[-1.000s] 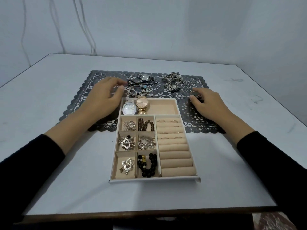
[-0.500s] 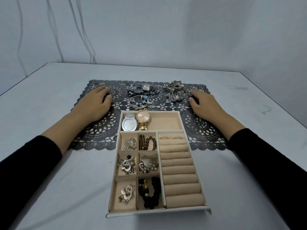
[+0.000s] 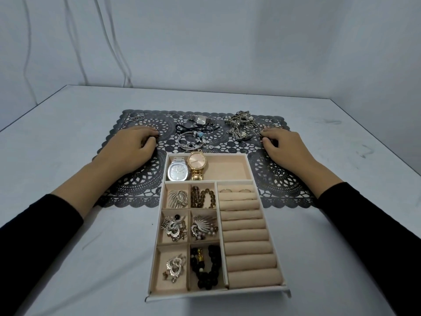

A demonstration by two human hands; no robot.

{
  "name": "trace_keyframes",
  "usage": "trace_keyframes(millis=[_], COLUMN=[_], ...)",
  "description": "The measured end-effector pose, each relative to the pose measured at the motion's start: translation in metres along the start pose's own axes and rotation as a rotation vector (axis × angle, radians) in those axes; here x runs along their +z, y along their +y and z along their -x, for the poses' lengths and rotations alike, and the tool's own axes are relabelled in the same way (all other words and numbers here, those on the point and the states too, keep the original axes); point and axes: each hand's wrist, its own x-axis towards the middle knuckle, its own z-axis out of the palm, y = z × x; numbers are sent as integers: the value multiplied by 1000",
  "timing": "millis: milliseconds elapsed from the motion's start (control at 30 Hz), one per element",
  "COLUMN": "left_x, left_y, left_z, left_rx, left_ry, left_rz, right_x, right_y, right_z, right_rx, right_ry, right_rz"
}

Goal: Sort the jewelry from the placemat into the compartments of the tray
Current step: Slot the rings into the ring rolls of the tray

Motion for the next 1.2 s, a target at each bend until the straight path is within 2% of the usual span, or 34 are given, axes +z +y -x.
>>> trace_keyframes(millis=[300, 600, 967, 1067, 1200], left_x=[0, 5, 5, 6, 7], left_y=[7, 0, -1, -2, -1], left_z=[-2, -11, -16, -16, -12], left_rx=[29, -37, 25, 30, 68], left_ry=[130, 84, 1, 13, 58], left_rz=[129, 98, 39, 64, 99], right_x=[-4, 4, -6, -7, -8], right_y=[-5, -4, -11, -11, -10], right_z=[-1, -12, -18, -20, -15], right_rx=[53, 104, 210, 219, 170], right_ry=[179, 145, -17, -48, -4], right_rz=[-102, -13, -144, -143, -116])
